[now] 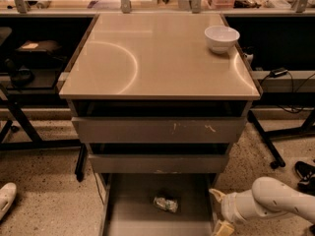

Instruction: Pick 7up can from bottom drawer and place on counter

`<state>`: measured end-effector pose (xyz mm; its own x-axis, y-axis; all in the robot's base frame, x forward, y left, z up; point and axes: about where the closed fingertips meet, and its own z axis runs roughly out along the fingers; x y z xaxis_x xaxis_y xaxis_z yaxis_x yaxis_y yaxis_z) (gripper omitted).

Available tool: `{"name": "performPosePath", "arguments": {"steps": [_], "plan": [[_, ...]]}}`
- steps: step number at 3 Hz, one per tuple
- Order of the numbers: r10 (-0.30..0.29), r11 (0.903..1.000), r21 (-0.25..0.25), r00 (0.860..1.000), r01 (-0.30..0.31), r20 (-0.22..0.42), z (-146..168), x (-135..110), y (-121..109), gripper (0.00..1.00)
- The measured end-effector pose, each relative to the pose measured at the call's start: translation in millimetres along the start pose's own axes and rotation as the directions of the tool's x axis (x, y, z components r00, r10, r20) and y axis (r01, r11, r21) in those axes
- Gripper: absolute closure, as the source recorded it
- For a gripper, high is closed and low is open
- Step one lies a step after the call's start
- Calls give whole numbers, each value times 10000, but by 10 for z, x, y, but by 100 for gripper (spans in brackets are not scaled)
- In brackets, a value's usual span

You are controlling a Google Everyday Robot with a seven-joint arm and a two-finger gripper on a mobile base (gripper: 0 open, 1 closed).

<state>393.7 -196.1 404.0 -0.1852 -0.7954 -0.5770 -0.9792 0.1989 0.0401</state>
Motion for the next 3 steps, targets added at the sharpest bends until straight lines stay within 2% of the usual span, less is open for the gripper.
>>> {"name": "performPosePath", "arguments": {"steps": [1, 2, 3], "plan": [[-18, 10000, 19, 10000, 18, -11, -12, -6, -7, 0], [-335, 9993, 179, 9994, 335, -6, 222, 40, -58, 0], [-787, 9954, 575, 9964, 768, 316, 691, 132, -343, 0]]}}
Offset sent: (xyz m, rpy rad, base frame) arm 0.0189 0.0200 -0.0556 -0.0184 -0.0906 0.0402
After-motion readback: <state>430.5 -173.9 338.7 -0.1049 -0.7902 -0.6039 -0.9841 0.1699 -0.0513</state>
